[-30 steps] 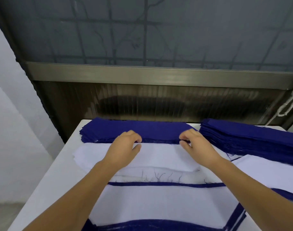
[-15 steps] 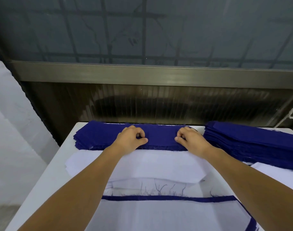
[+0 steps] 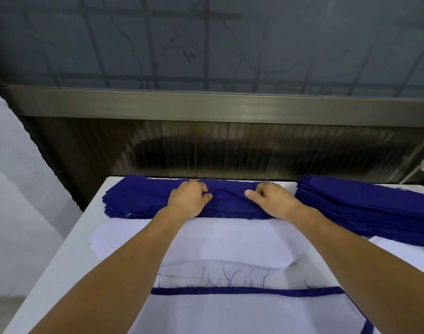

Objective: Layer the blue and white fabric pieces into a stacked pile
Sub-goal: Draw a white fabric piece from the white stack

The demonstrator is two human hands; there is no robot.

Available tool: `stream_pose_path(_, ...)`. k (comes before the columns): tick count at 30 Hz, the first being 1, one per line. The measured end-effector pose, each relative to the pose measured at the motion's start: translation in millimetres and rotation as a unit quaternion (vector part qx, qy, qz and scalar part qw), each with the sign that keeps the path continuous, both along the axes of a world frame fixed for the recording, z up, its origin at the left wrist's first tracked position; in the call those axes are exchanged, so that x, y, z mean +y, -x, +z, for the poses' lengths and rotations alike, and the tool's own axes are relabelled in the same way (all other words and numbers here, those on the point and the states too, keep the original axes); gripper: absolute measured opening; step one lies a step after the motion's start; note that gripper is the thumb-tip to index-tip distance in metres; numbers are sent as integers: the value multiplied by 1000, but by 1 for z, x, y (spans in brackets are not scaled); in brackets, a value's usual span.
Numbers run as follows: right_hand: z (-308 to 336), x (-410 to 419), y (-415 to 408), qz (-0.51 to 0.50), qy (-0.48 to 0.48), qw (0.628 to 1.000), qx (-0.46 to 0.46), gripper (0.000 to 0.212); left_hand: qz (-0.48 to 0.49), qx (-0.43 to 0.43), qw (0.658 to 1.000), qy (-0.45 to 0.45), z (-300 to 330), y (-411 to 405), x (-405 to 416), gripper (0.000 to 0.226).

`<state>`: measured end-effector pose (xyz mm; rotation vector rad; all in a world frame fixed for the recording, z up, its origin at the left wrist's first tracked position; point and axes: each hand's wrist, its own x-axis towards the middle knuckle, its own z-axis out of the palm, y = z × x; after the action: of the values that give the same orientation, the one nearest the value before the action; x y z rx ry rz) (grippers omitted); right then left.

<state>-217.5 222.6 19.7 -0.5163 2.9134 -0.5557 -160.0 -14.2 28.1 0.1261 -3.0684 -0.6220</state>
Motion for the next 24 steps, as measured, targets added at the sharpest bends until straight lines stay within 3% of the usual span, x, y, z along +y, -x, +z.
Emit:
stream_pose_path(3, 2, 0, -9, 15, -6, 1000, 24, 39, 1, 3, 1000, 12, 0, -1, 1, 25)
stream_pose_path(8, 1, 2, -13, 11, 0, 999, 44, 3, -3, 22, 1000, 10, 1, -10, -17, 12)
stream_pose_path(17, 5, 5, -23, 3, 1, 999, 42, 28, 105, 53, 990, 80, 5, -54, -103, 20)
stream_pose_path(24, 26, 32, -81, 27, 5, 992, 119, 22, 44, 145, 980, 127, 13, -105, -96, 23)
